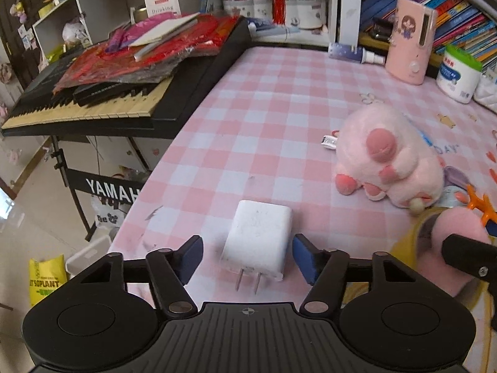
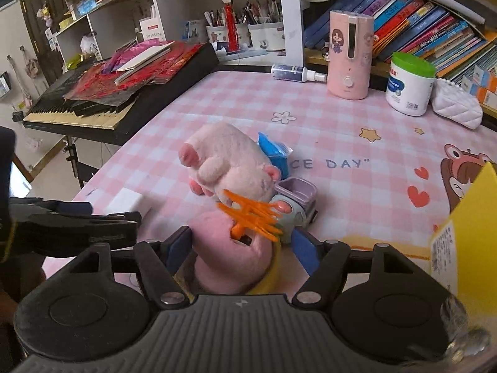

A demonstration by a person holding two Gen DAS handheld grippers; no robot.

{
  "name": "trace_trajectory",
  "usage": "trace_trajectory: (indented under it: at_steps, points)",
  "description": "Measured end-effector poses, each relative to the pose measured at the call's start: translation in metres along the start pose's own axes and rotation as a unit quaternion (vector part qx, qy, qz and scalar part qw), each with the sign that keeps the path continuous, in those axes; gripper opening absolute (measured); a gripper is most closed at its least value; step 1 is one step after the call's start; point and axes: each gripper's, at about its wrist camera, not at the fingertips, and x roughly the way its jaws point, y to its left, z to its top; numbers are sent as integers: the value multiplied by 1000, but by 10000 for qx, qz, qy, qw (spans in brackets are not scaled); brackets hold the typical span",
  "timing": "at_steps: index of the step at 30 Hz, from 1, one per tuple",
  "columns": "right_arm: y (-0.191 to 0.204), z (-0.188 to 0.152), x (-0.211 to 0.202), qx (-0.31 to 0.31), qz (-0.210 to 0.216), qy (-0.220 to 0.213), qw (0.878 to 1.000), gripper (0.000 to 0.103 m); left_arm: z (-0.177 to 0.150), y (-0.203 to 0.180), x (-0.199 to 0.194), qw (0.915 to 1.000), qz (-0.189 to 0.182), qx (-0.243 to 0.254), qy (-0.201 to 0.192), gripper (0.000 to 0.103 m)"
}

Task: Organize objects
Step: 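Grasp the white charger with the left tool while the right tool grasps the orange clip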

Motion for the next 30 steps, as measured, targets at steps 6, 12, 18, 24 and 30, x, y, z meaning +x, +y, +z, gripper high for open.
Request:
trace_trajectory:
  at_steps: [6,12,18,24,30]
  points:
    - [-5,3,13,48,157,111,9998,57,0,1,6,9997,-210,-86,88,47]
    - [-3,5,6,-81,283,-32,9996,45,-2,6,-4,9991,-296,-246,181,42]
    - [2,10,-23,-256,373,-477,9978,12,-5,13,-40,9966,-586,-563,-108,41]
    - [4,9,-51,-128,311,-907,9953,12,-7,22,-80,9933,-761,-697,-522,41]
    - [12,11,-83,-268,-33,-1488,9885,12,-13,30,-115,9895,-908,-768,-827,41]
